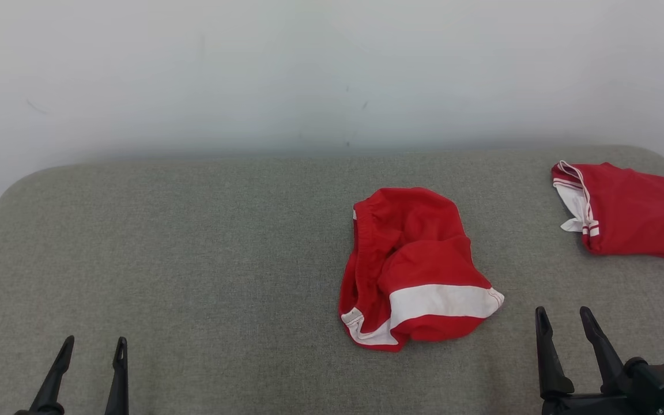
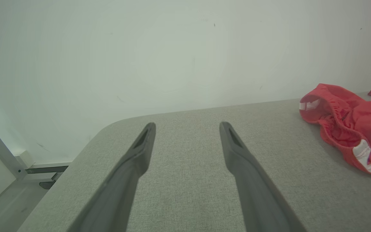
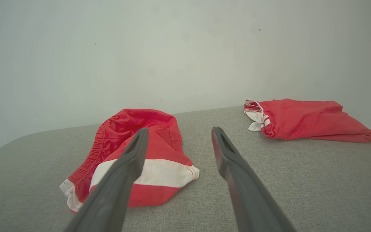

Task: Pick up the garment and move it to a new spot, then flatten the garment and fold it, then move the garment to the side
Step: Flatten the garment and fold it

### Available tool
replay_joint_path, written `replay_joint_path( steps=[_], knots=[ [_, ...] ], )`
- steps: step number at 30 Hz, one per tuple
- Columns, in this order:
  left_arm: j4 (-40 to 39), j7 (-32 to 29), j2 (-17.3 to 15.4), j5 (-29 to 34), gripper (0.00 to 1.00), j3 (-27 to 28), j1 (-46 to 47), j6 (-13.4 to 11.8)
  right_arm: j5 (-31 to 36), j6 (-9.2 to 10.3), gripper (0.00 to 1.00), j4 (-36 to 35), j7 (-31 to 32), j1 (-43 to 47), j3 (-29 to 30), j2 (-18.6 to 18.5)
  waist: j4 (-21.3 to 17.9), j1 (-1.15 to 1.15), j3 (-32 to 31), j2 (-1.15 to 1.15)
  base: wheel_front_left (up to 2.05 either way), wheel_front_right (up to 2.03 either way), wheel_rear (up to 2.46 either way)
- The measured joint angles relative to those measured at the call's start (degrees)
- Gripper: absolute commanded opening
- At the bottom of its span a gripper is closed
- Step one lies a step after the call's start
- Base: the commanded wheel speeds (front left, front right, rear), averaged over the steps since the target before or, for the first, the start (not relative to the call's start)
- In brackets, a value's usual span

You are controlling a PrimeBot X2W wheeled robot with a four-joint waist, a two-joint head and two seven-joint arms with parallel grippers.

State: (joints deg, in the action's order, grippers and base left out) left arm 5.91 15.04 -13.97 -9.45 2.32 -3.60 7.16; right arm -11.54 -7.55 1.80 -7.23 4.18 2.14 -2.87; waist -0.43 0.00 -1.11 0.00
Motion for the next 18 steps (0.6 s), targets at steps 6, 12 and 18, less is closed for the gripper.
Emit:
replay_joint_path(
  steps=[6,12,18],
  knots=[
    [0.05,0.0,0.01,0.09,1.0,-0.08,0.0,0.19,0.0,0.0,1.0,-0.2,0.15,0.24,-0.07,0.0,0.05,0.0,-0.08,0.0,0.0,0.0,0.0],
    [0.29,0.0,-0.1,0.14,1.0,0.01,0.0,0.2,0.0,0.0,1.0,-0.23,0.16,0.29,-0.07,0.0,0.04,0.0,0.06,0.0,0.0,0.0,0.0],
    [0.63,0.0,-0.16,0.14,1.0,0.0,0.0,0.24,0.0,0.0,1.0,-0.22,0.16,0.41,-0.04,-0.01,-0.02,0.0,0.25,0.0,0.0,0.0,0.0]
  ],
)
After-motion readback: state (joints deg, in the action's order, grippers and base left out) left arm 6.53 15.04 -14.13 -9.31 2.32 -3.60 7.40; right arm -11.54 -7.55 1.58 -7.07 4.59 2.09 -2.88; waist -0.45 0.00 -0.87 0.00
